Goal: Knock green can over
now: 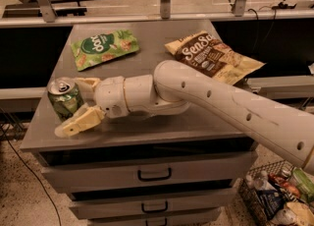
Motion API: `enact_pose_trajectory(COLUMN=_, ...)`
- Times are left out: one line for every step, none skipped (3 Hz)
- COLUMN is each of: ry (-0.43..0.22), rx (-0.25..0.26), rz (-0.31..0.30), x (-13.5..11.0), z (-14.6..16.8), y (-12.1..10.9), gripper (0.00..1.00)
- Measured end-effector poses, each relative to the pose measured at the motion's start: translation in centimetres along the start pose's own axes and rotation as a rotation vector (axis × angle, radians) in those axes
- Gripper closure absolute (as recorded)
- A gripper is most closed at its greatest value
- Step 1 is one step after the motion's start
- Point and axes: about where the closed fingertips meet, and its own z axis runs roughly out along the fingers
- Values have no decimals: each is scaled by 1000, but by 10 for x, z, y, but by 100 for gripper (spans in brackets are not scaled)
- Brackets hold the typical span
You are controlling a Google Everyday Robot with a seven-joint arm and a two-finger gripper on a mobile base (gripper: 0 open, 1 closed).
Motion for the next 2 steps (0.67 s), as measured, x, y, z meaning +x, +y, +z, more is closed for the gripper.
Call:
enact_pose_trajectory(ry=-12, rx=9, rz=9, x=-2, z=4, y=-1, gripper=39)
enact_pose_trajectory(ry=2, rx=33, rz=8, x=-5, z=-6, y=-6, gripper=63)
